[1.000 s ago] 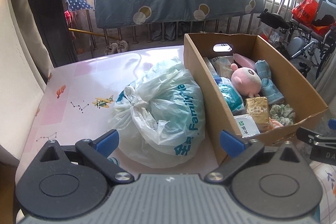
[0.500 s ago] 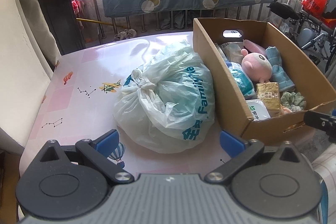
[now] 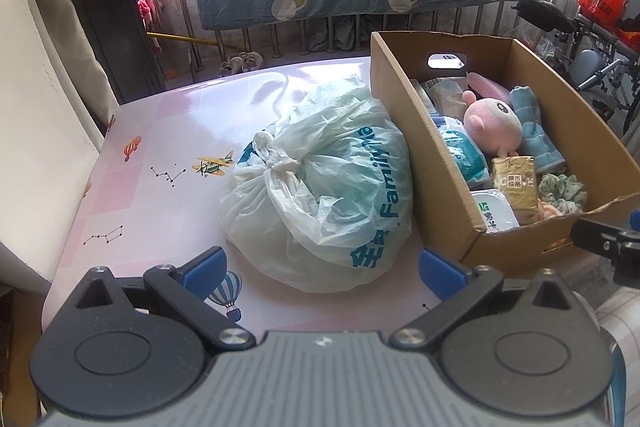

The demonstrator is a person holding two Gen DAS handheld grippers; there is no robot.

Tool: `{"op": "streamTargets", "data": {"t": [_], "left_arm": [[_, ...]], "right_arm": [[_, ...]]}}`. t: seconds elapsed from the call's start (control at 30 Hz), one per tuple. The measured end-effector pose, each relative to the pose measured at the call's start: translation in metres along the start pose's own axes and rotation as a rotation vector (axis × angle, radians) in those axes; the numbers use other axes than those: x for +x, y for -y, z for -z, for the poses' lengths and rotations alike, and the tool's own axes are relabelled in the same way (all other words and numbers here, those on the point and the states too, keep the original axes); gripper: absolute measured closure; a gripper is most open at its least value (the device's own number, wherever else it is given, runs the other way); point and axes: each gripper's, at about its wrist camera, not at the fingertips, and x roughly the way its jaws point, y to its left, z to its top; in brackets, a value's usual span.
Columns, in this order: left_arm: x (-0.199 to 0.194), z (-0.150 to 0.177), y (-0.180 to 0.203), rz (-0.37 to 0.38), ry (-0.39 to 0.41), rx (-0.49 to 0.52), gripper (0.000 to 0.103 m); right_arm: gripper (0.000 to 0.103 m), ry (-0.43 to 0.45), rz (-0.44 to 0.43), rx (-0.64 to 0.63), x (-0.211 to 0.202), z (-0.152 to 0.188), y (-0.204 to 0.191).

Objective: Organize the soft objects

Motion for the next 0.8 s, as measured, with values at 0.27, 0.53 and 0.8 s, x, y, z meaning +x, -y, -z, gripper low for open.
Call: {"op": "streamTargets", "data": {"t": [0.27, 0.53, 0.8], "left_arm": [[0.0015, -0.0017, -0.002, -0.013, 0.001, -0.008, 0.0], [0.0016, -0.0016, -0.0034, -0.015, -0.001, -0.012, 0.0], [-0.0004, -0.0004, -0.0031, -0.007, 0.002, -0.008, 0.0]], "right_arm": [[0.001, -0.017, 0.005, -0.011, 0.0036, 0.0, -0.0029], [0.001, -0.031, 0.006, -0.006, 0.0031, 0.0023, -0.0034], [0.001, -0.044, 0.0, -0.005, 0.0009, 0.0054, -0.0045]]}}
